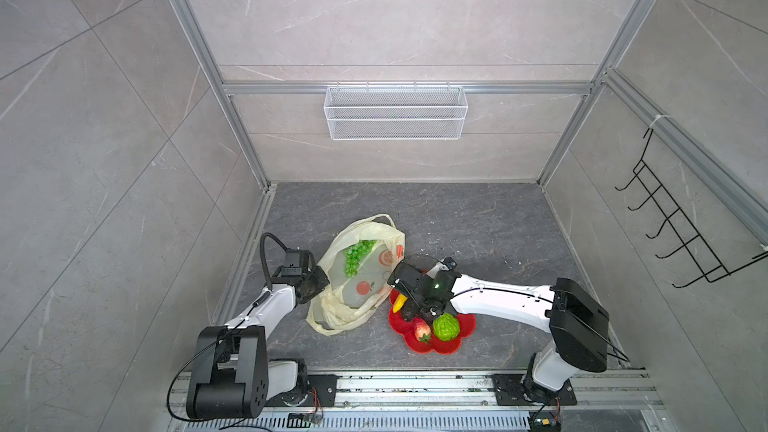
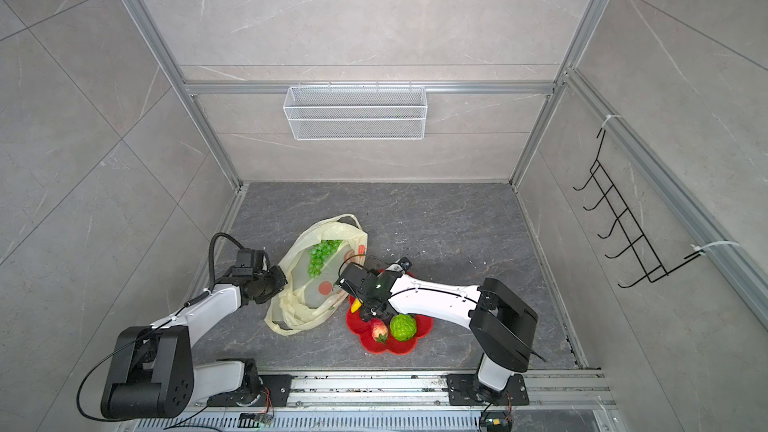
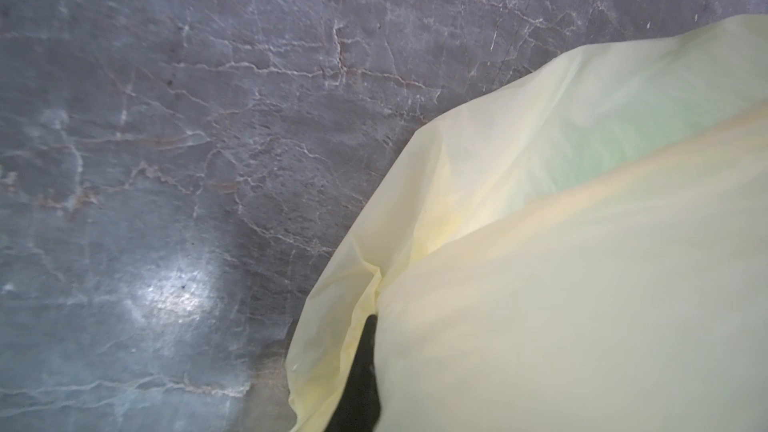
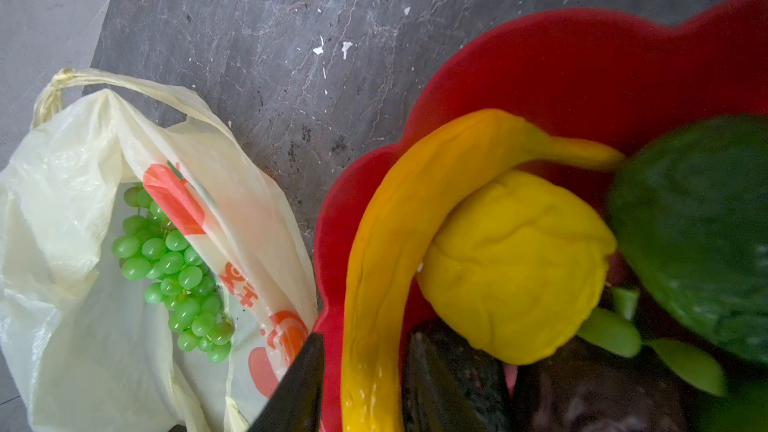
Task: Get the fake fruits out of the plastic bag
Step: 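Lower the banana onto the red plate and open the right gripper, then move the right gripper back into the bag toward the green grapes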
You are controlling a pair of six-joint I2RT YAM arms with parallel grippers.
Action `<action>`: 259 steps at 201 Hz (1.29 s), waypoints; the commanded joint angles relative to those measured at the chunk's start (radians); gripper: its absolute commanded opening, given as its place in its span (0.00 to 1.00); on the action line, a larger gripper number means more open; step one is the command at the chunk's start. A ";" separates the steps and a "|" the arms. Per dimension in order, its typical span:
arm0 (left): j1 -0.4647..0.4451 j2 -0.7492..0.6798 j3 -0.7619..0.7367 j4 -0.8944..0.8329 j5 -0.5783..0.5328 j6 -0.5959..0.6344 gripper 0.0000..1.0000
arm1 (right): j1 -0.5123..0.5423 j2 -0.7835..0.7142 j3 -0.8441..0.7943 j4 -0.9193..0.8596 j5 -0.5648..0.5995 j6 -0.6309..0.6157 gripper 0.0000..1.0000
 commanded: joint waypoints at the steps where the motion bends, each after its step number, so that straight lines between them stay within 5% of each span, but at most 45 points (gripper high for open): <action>1: 0.001 -0.002 0.025 0.004 -0.004 0.006 0.00 | 0.005 0.019 0.011 -0.008 0.008 0.005 0.38; 83: 0.000 0.000 0.026 0.007 0.003 0.008 0.00 | 0.005 -0.002 0.014 -0.015 0.027 -0.043 0.37; 142: -0.029 -0.079 0.013 -0.008 -0.027 0.020 0.00 | 0.019 -0.074 0.048 0.046 0.081 -0.354 0.42; 202: -0.105 -0.186 0.018 -0.111 -0.040 -0.050 0.00 | 0.027 0.021 0.120 0.322 -0.104 -0.739 0.43; 259: -0.152 -0.247 0.074 -0.191 -0.065 -0.086 0.00 | -0.040 0.279 0.337 0.373 -0.302 -0.880 0.45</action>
